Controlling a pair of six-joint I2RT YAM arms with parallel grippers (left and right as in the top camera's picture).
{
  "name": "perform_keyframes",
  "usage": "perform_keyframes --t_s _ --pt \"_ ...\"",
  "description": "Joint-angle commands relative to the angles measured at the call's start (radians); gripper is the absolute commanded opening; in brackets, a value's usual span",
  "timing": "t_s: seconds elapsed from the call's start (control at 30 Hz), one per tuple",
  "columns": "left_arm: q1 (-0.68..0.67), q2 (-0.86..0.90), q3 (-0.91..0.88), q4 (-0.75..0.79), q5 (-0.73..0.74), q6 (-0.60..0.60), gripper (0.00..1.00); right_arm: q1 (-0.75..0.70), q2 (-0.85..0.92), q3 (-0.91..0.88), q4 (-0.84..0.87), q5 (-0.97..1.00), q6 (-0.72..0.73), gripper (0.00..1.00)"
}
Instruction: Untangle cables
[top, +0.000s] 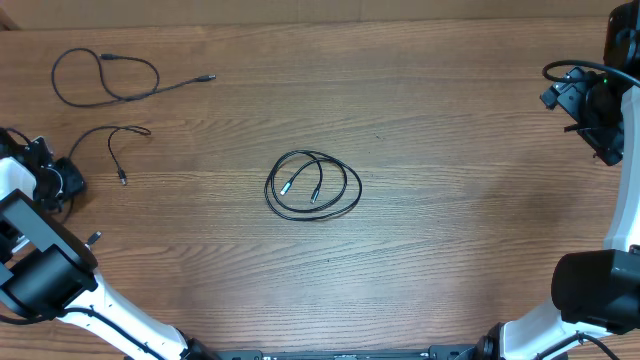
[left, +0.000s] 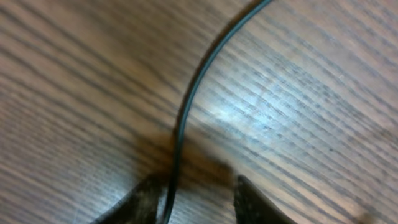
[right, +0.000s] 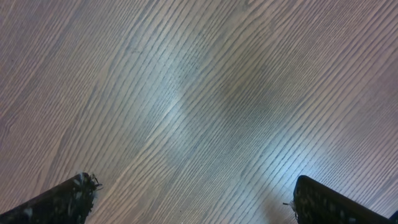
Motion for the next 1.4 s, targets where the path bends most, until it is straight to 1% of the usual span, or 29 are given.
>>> perform_keyframes --t_s 0.0,0.03,0.2,0.3,0.4,0.53,0.67,0.73,0.9,0.93,1.0,1.1,1.3,1.37 --pt "0.012 0.046 -0.015 -0.003 0.011 0.000 0.12 -0.001 -0.002 -0.004 0.002 0.000 -0.004 1.00" --pt "0.012 0.046 -0.015 0.001 -0.002 0.000 0.04 -0.001 -0.002 -0.004 0.001 0.000 -0.005 1.00" --pt "0.012 0.039 0.023 -0.007 -0.026 -0.009 0.04 -0.001 -0.002 -0.004 0.001 0.000 -0.005 1.00" --pt "0.012 0.026 0.132 -0.085 -0.026 -0.105 0.04 -0.001 -0.002 -0.004 0.001 0.000 -0.004 1.00" --pt "0.013 0.010 0.235 -0.163 -0.026 -0.166 0.04 -0.001 -0.002 -0.004 0.001 0.000 -0.004 1.00" --pt "0.013 -0.010 0.350 -0.210 -0.026 -0.194 0.04 -0.001 -0.002 -0.004 0.001 0.000 -0.005 1.00" --pt "0.013 -0.036 0.430 -0.222 -0.026 -0.214 0.04 -0.001 -0.002 -0.004 0.001 0.000 -0.004 1.00" --pt "0.013 -0.051 0.462 -0.222 -0.026 -0.253 0.04 -0.001 -0.002 -0.004 0.001 0.000 -0.004 1.00" --pt "0.013 -0.093 0.543 -0.221 -0.015 -0.404 0.04 -0.001 -0.002 -0.004 0.001 0.000 -0.004 1.00" --pt "0.013 -0.106 0.555 -0.220 -0.015 -0.443 0.04 -0.001 -0.002 -0.004 0.001 0.000 -0.005 1.00" --pt "0.013 -0.121 0.560 -0.219 -0.015 -0.471 0.04 -0.001 -0.002 -0.004 0.001 0.000 -0.004 1.00" --pt "0.013 -0.125 0.559 -0.226 -0.032 -0.473 0.04 -0.001 -0.002 -0.004 0.001 0.000 -0.005 1.00" --pt "0.013 -0.117 0.531 -0.278 -0.157 -0.484 0.04 -0.001 -0.002 -0.004 0.001 0.000 -0.005 1.00" --pt "0.018 -0.116 0.513 -0.278 -0.157 -0.485 0.04 -0.001 -0.002 -0.004 0.001 0.000 -0.004 1.00"
